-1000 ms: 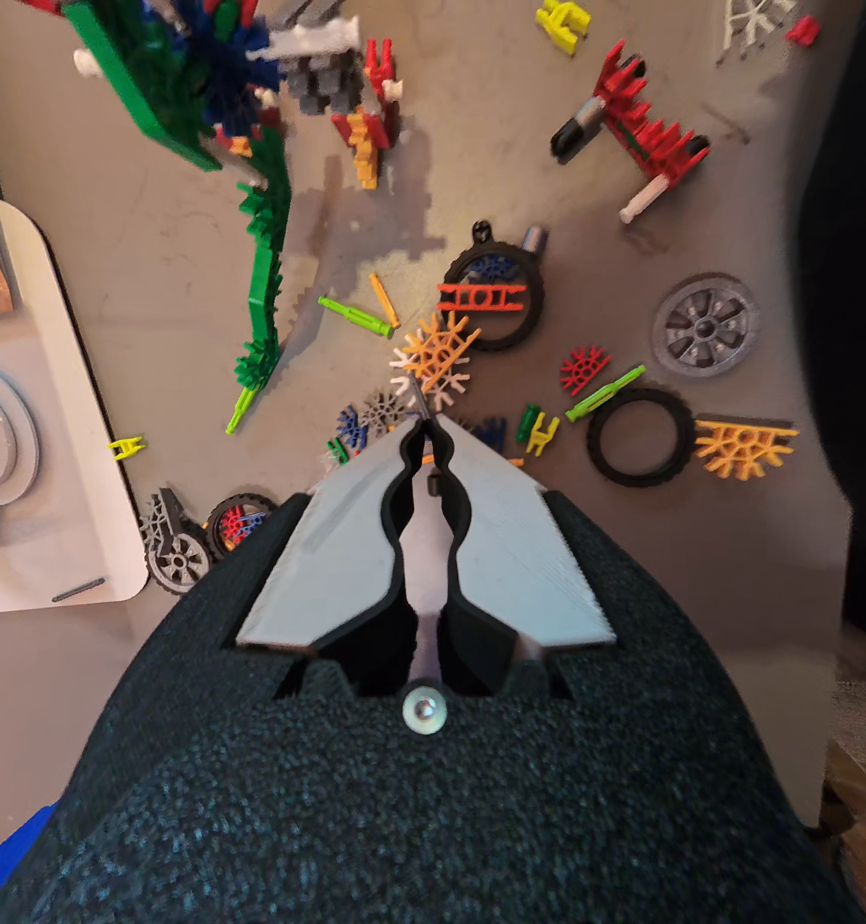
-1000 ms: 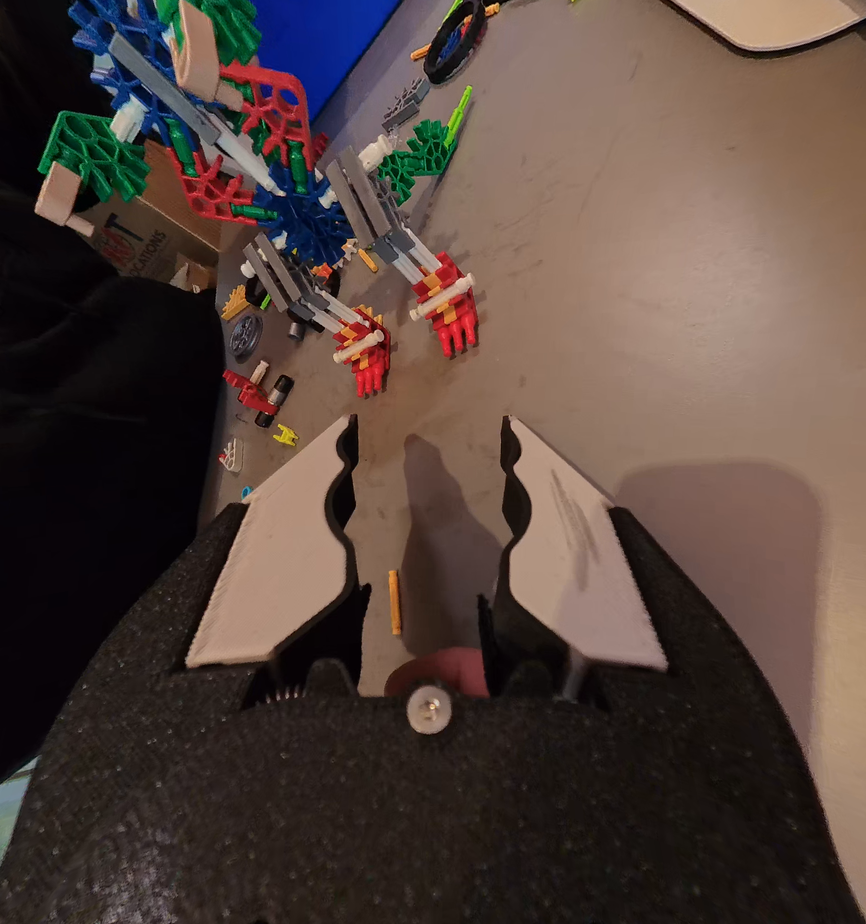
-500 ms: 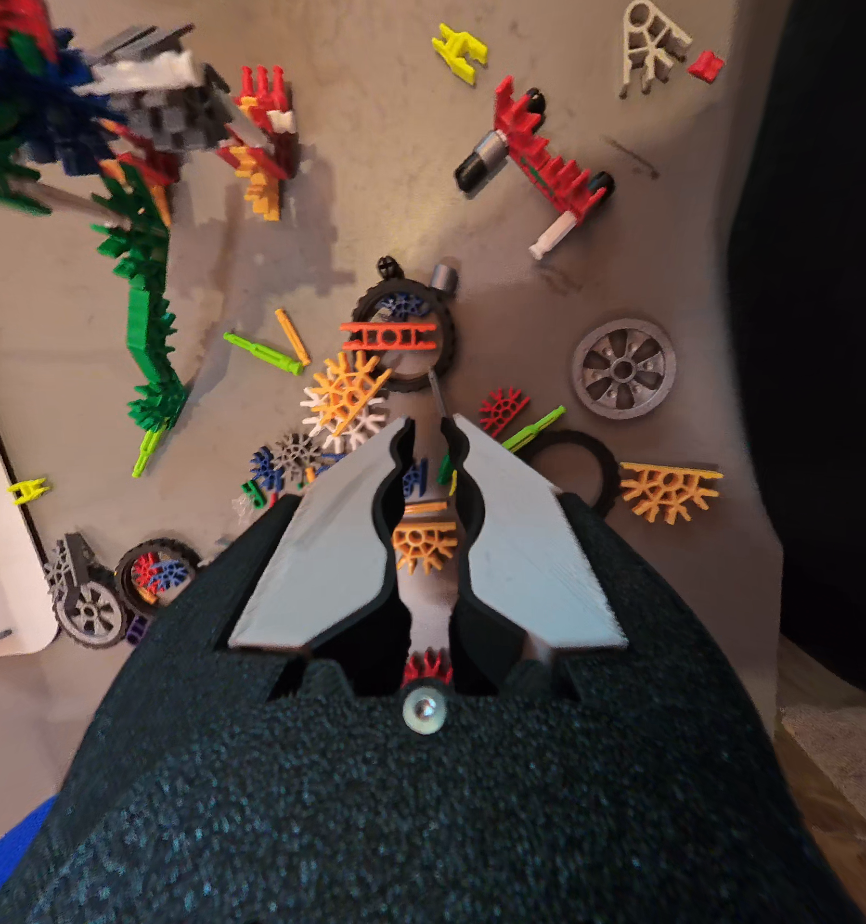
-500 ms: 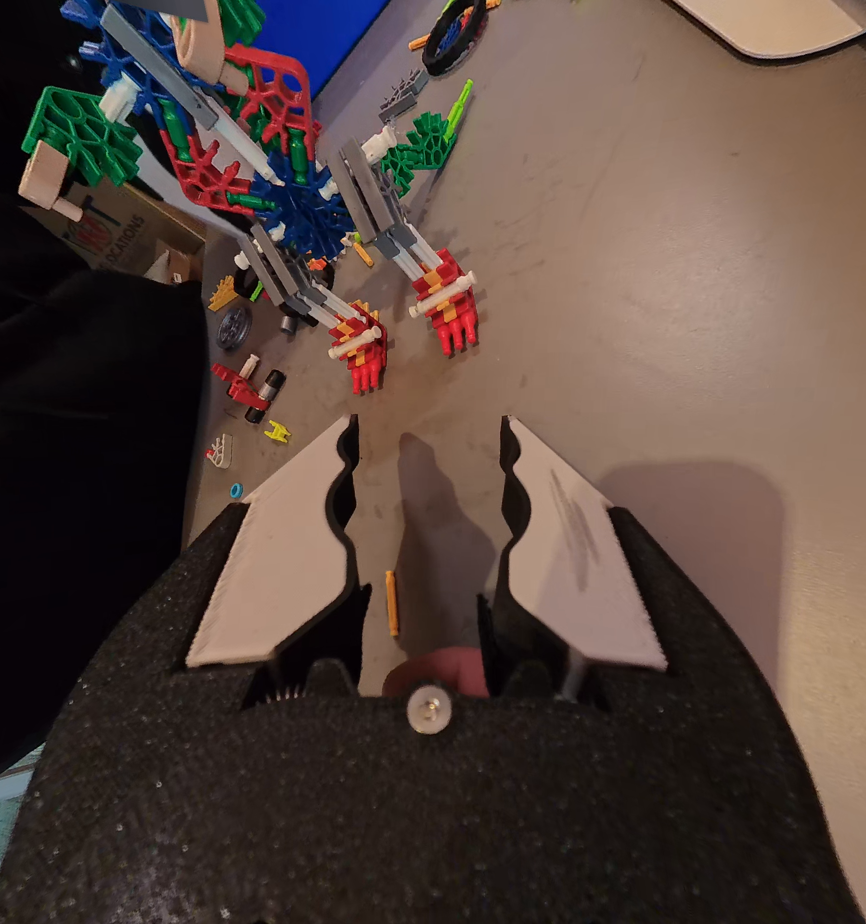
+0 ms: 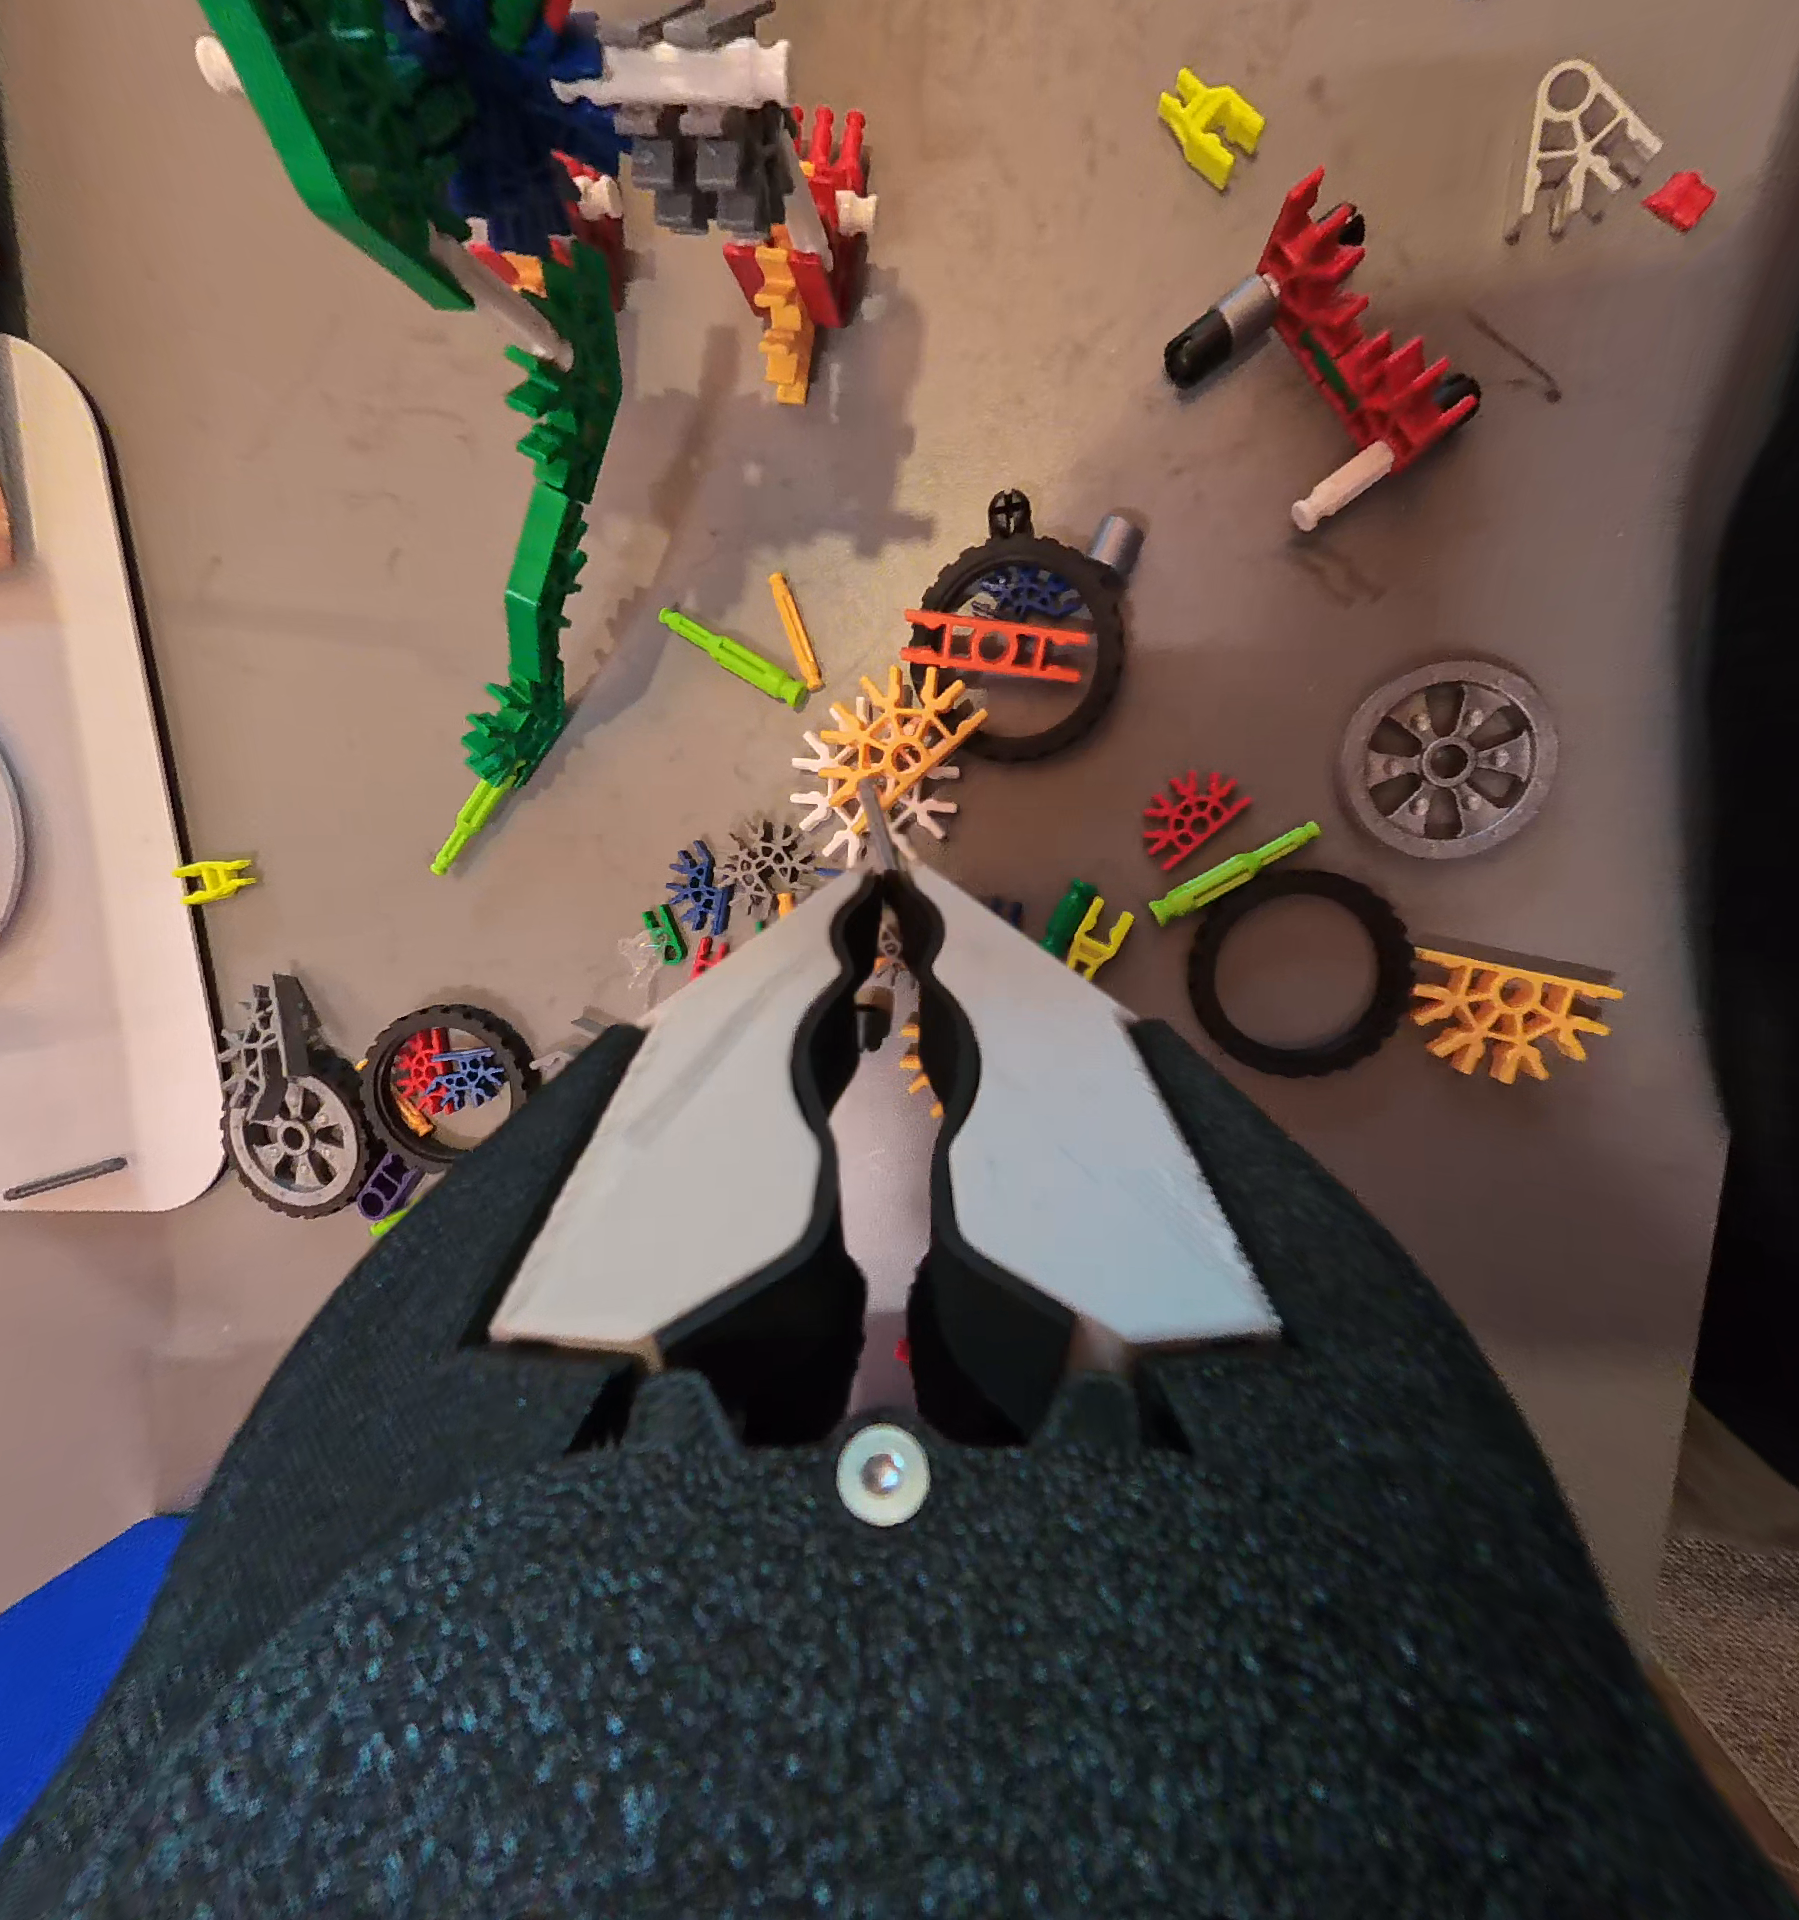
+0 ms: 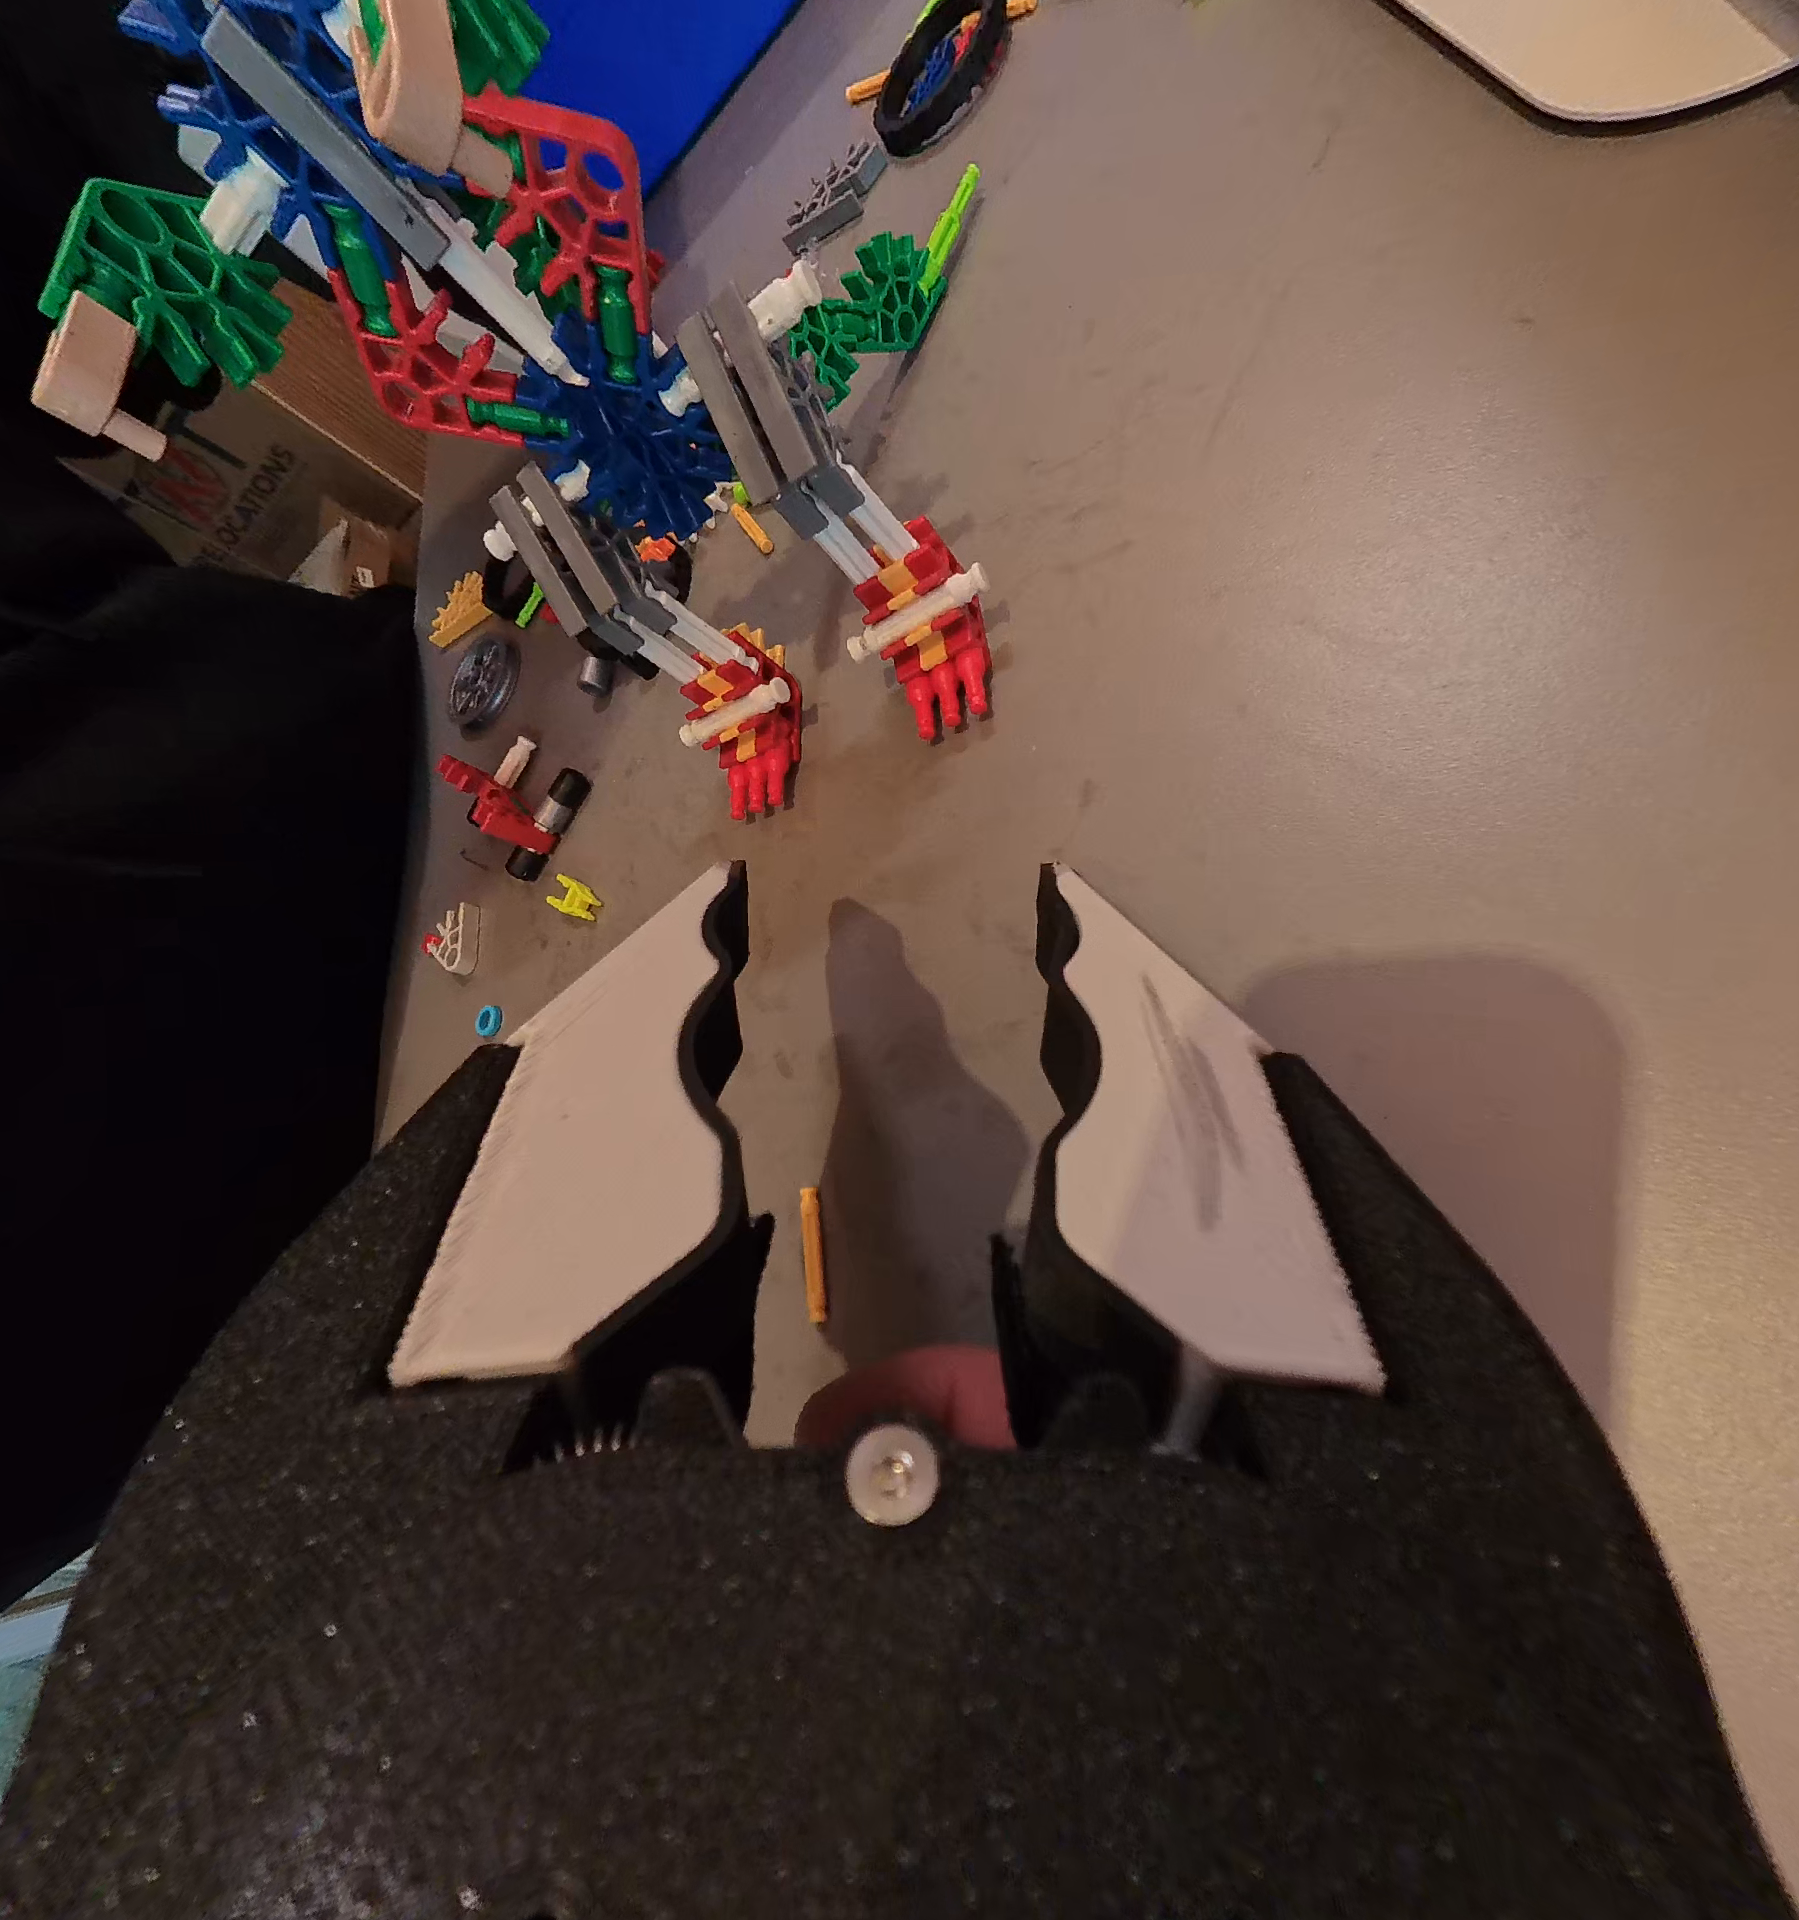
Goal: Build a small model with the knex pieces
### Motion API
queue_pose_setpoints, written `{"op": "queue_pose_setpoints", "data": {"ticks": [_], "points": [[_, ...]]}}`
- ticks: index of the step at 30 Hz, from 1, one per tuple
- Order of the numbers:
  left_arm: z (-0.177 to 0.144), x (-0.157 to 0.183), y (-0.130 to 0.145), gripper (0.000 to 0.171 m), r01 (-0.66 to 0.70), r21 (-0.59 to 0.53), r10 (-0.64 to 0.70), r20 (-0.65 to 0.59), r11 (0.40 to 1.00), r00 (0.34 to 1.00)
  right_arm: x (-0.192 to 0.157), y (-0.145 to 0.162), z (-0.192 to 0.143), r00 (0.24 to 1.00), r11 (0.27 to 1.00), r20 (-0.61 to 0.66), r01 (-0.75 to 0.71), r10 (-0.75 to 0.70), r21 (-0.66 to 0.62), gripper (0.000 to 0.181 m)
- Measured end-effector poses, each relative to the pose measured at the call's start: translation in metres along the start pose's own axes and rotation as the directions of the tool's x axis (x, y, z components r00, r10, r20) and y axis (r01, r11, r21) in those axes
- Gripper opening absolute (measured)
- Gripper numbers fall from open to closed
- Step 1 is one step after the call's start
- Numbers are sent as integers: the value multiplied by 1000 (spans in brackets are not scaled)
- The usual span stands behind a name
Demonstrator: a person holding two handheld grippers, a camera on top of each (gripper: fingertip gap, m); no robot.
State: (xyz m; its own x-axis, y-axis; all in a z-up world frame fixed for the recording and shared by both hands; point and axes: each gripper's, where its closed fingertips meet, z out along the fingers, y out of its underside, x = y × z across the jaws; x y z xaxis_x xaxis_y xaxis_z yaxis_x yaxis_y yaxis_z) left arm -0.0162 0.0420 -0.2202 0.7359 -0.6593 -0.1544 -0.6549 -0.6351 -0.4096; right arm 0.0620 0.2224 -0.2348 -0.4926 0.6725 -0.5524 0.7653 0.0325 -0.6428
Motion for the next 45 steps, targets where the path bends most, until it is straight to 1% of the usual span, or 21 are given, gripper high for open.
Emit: {"op": "queue_pose_setpoints", "data": {"ticks": [7, 11, 15, 17, 18, 19, 21, 26, 31, 33, 36, 37, 38, 39, 41, 43, 45], "points": [[5, 8, 2, 0, -30, -24, 29, -18, 999, 999, 1, 0, 0, 1000, 1000, 0, -4, 4, 1, 54], [6, 4, 3, 1, -37, -31, 37, 8, 999, 999, 0, 0, 0, 1000, 1000, -1, -3, 3, 0, 54], [4, 5, 2, 20, -21, -27, 21, -11, 999, 1000, 0, 0, 1, 1000, 1000, -4, 0, 0, -1, 54], [4, -1, 6, 26, -18, -41, 19, 18, 999, 1000, 0, 0, 1, 1000, 1000, -5, 2, -2, -1, 54], [3, -3, 6, 25, -14, -42, 15, 25, 999, 1000, 0, 0, 1, 1000, 1000, -6, 3, -3, -2, 54], [3, -6, 6, 19, -13, -37, 14, 36, 999, 999, 0, 0, 1, 1000, 1000, -7, 4, -4, -2, 54], [2, -7, 5, 1, -23, -41, 25, 41, 999, 999, 0, 0, 1, 1000, 1000, -7, 4, -4, -2, 54], [6, -8, 11, 0, -44, -70, 48, 52, 997, 997, 0, 0, 1, 1000, 1000, -11, 11, -11, -5, 54], [5, -10, 7, 0, -30, -49, 33, 65, 998, 997, 0, 0, 1, 1000, 1000, -14, 14, -14, -5, 54], [5, -8, 7, 0, -25, -45, 28, 52, 999, 998, 0, 0, 1, 1000, 1000, -15, 16, -16, -6, 54], [6, -12, 6, 0, -22, -47, 26, 85, 999, 996, 0, 0, 1, 1000, 1000, -16, 18, -18, -7, 54], [5, -13, 5, 3, -22, -39, 25, 91, 999, 996, 0, 1, 2, 1000, 1000, -17, 22, -22, -9, 55], [4, -14, 3, 10, -19, -27, 21, 93, 999, 995, 0, 1, 2, 999, 999, -20, 30, -30, -13, 55], [2, -13, 1, 21, -14, -16, 16, 83, 1000, 996, -1, 1, 2, 999, 999, -25, 45, -45, -19, 55], [-1, -13, -3, 30, -12, 2, 12, 80, 1000, 997, -1, 3, 1, 997, 997, -35, 74, -75, -33, 57], [-3, -13, -2, 39, -11, 1, 11, 77, 1000, 997, -2, 3, 2, 996, 996, -34, 81, -82, -38, 59], [-1, -11, -1, 53, -1, -4, 1, 66, 1000, 998, -3, 3, 2, 995, 995, -37, 90, -92, -42, 59]]}}
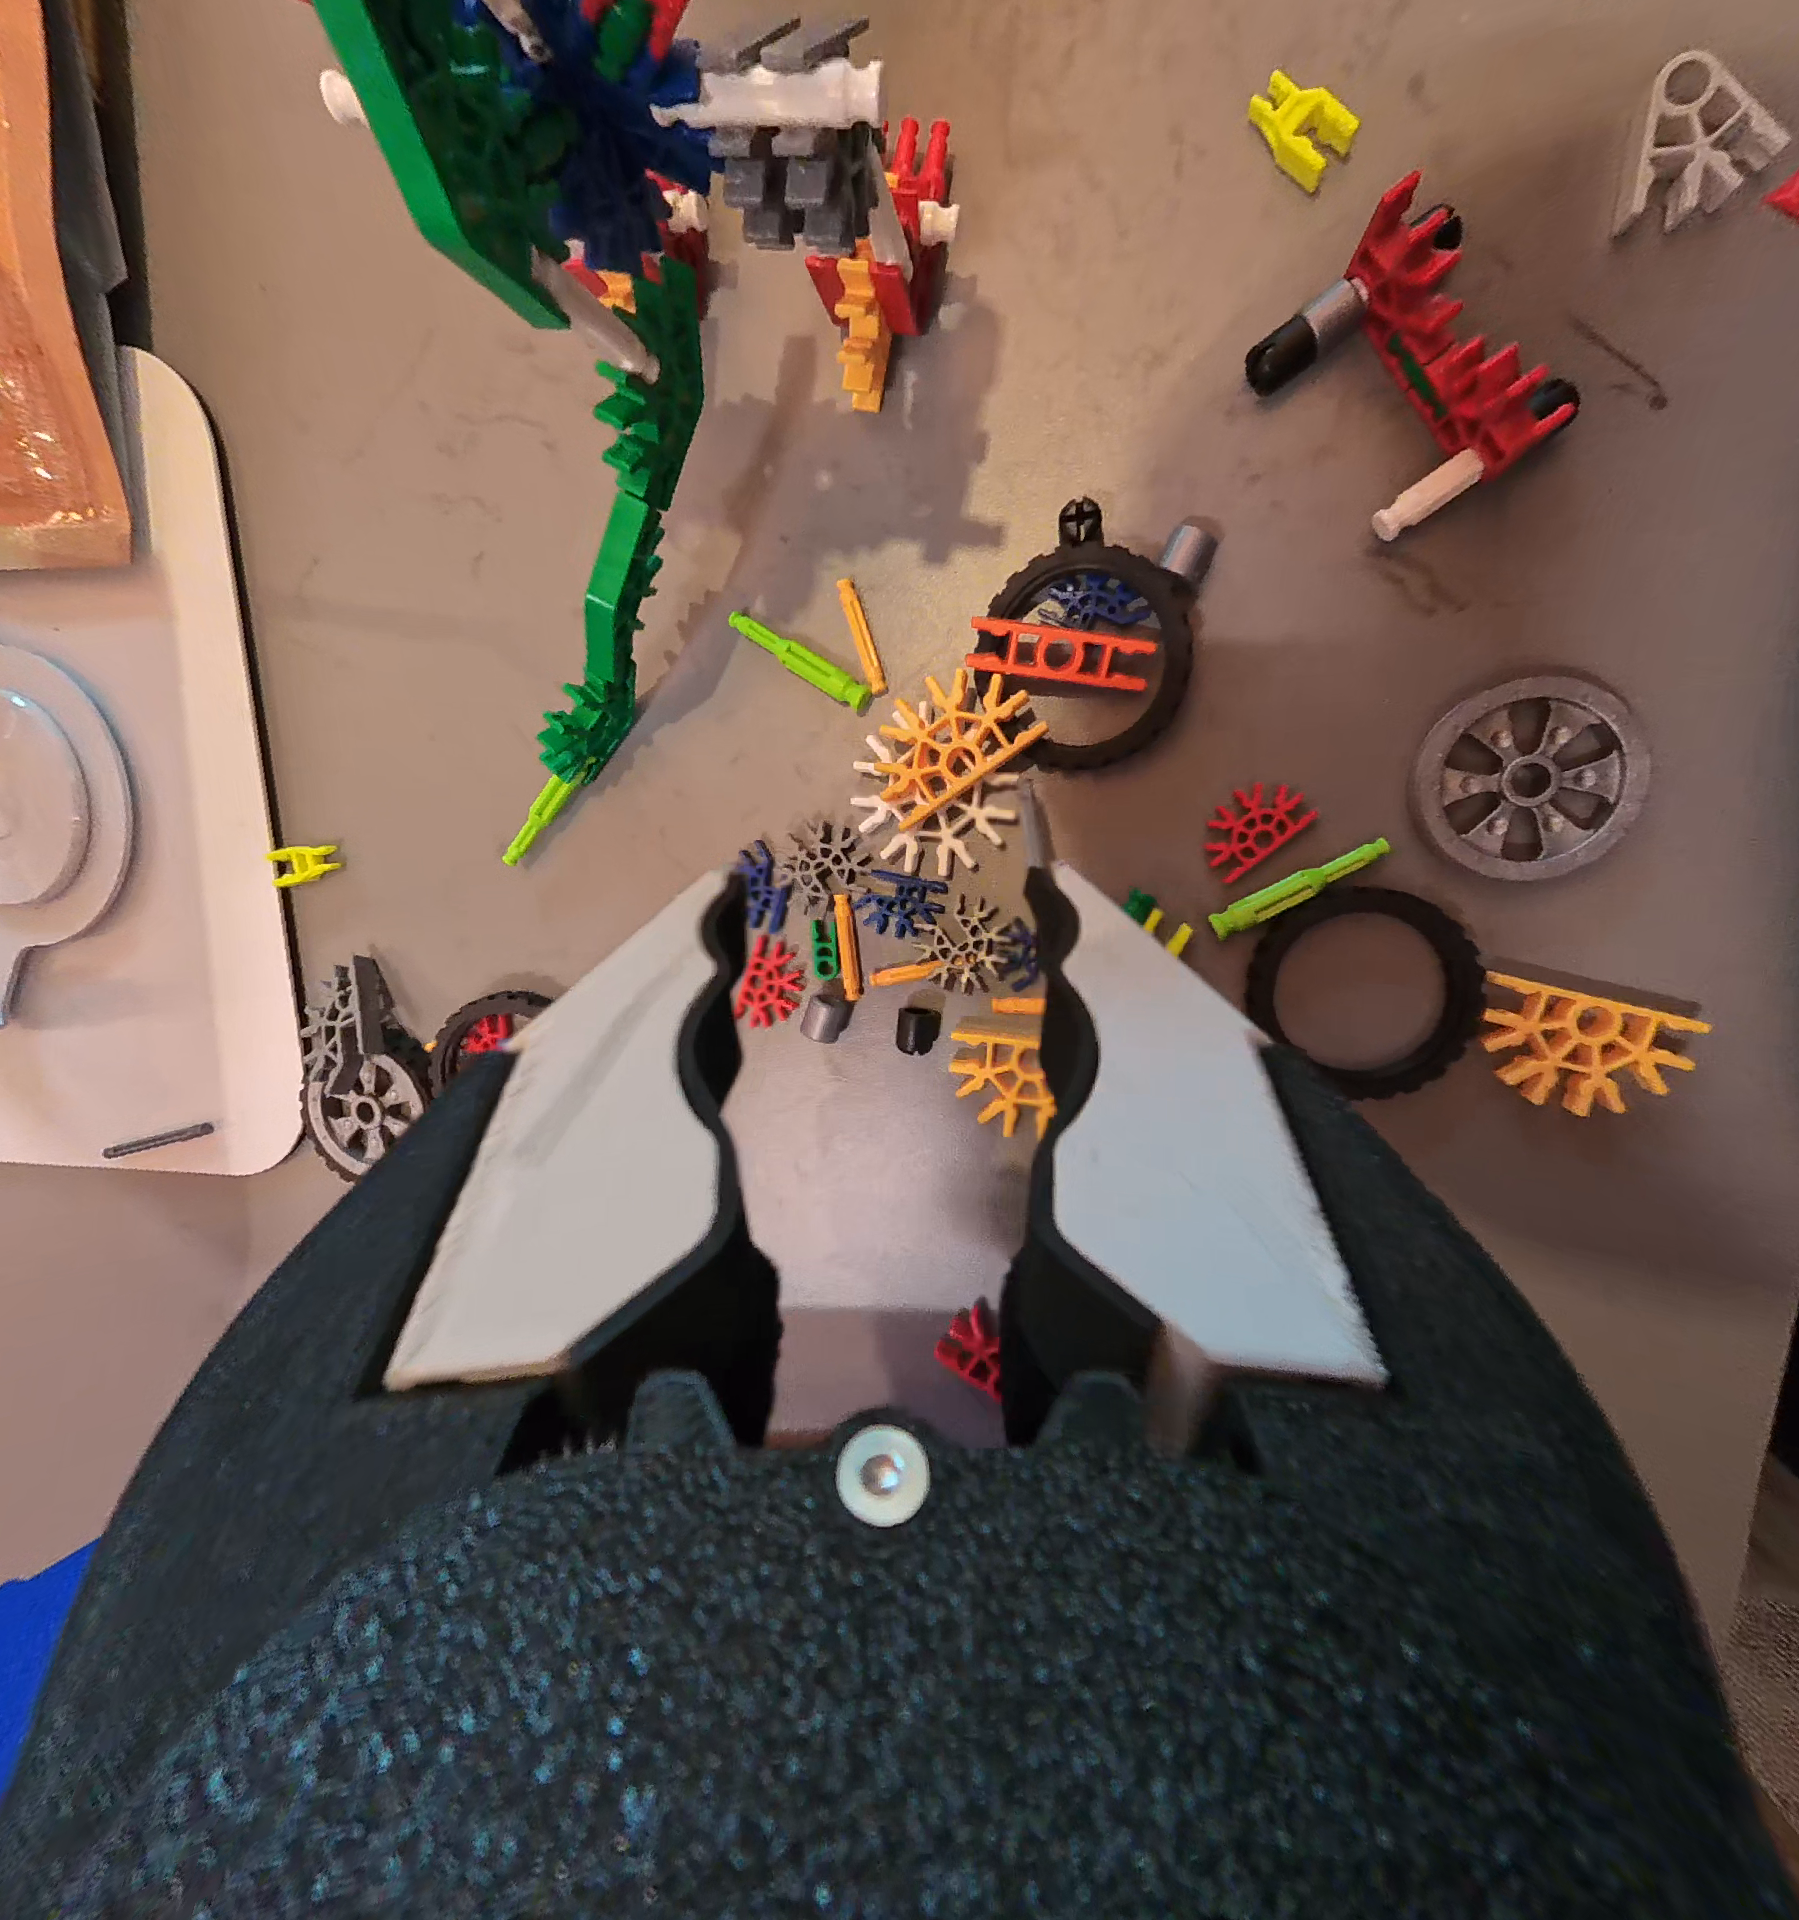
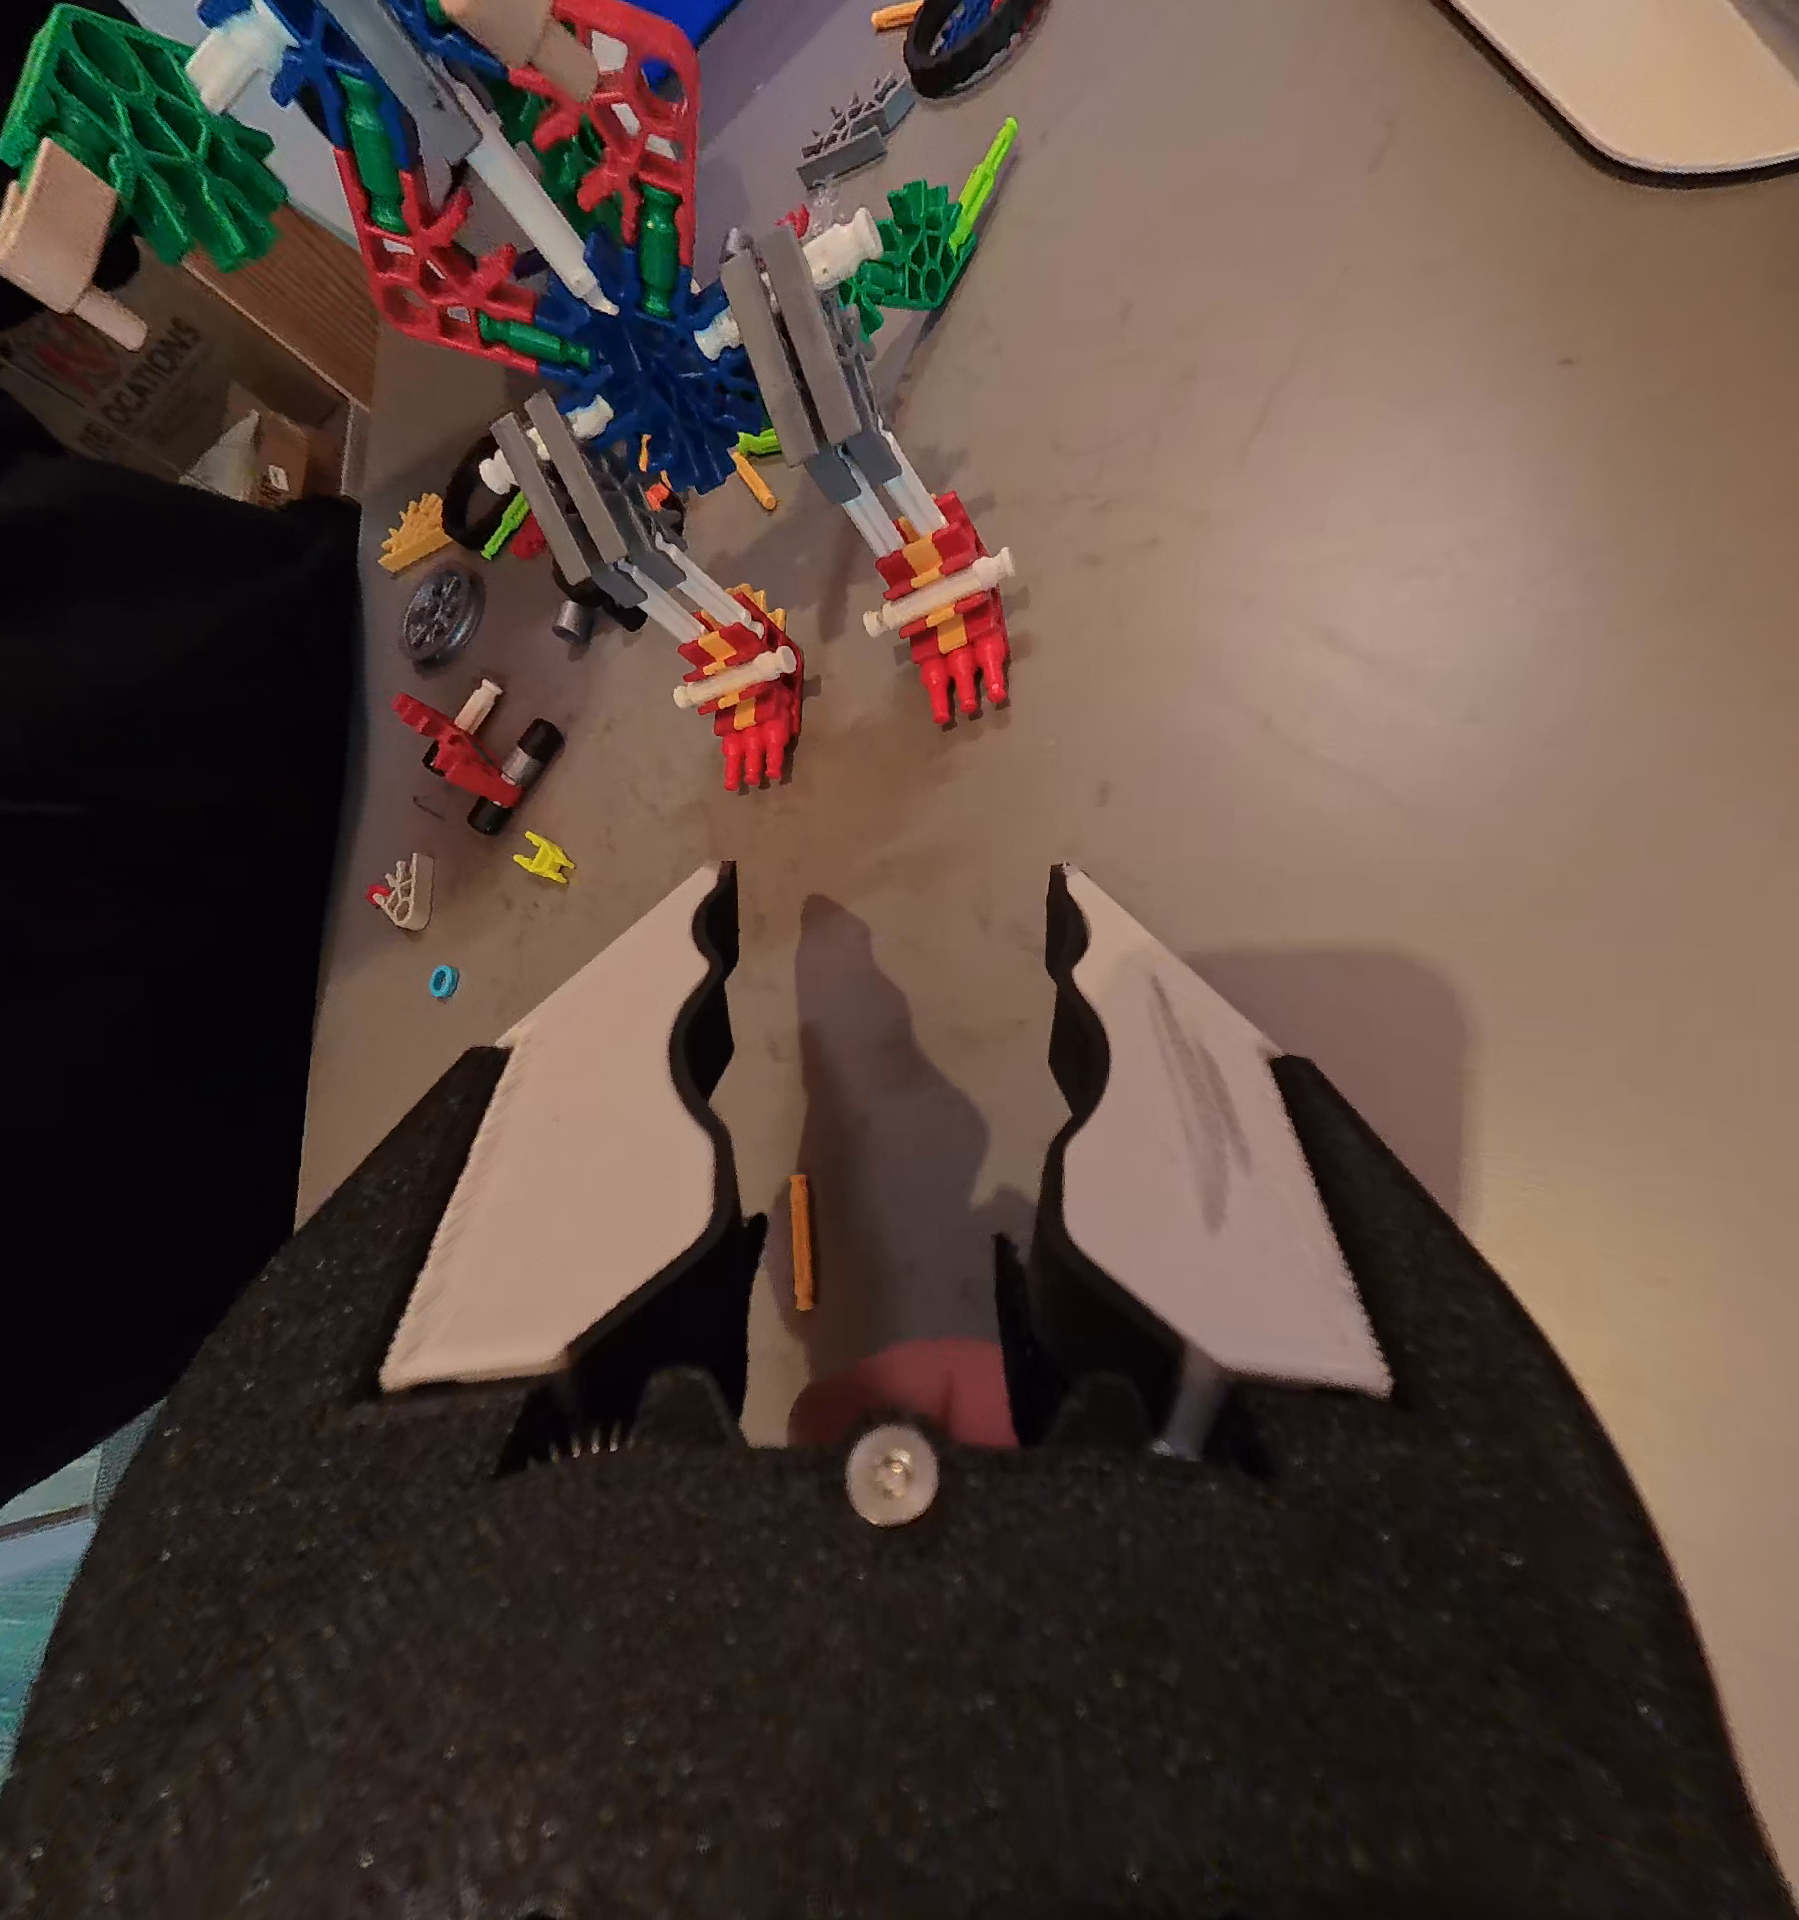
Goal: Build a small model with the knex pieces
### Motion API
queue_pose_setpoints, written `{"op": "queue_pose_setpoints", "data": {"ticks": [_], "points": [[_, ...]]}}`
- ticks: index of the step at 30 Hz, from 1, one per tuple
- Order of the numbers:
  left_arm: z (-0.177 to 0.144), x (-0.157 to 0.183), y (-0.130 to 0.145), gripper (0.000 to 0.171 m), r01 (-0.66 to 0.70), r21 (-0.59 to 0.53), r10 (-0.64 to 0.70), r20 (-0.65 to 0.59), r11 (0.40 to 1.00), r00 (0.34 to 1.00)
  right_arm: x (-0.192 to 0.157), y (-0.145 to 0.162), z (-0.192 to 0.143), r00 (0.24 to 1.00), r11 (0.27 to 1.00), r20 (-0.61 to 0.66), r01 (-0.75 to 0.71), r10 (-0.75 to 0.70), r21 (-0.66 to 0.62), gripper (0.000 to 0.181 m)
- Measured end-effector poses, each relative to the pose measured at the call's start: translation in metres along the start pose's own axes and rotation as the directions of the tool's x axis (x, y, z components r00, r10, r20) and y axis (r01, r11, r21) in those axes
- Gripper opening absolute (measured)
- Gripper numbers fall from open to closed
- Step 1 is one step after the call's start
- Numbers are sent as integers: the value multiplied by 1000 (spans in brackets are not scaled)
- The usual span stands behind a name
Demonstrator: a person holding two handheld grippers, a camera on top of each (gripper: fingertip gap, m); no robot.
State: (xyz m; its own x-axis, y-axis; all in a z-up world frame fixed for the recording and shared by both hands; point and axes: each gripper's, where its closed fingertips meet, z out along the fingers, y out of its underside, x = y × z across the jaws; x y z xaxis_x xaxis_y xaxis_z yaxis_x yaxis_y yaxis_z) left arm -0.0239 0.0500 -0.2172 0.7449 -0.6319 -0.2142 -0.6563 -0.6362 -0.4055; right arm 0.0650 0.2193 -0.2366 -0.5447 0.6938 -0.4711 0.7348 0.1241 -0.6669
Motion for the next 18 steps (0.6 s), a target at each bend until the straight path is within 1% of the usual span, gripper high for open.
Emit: {"op": "queue_pose_setpoints", "data": {"ticks": [1, 4, 6, 9, 12, 18], "points": [[2, 0, 2, 58, 0, -13, 0, 3, 1000, 1000, 0, 0, 0, 1000, 1000, -3, 4, -4, -2, 59], [7, 6, 4, 59, -25, -37, 25, -8, 999, 1000, -2, 1, 1, 1000, 1000, -4, 21, -21, -15, 59], [9, 12, 2, 64, -34, -40, 33, -29, 999, 999, -5, 3, 2, 999, 999, 0, 38, -38, -30, 59], [14, 15, 4, 70, -48, -66, 47, -28, 997, 999, -8, 4, 4, 999, 998, 0, 52, -52, -40, 59], [18, 13, 7, 70, -61, -91, 59, -19, 994, 998, -9, 4, 5, 999, 998, 3, 52, -51, -39, 59], [23, 11, 0, 71, -62, -81, 62, -11, 995, 998, -10, 3, 7, 999, 998, 5, 52, -52, -36, 59]]}}
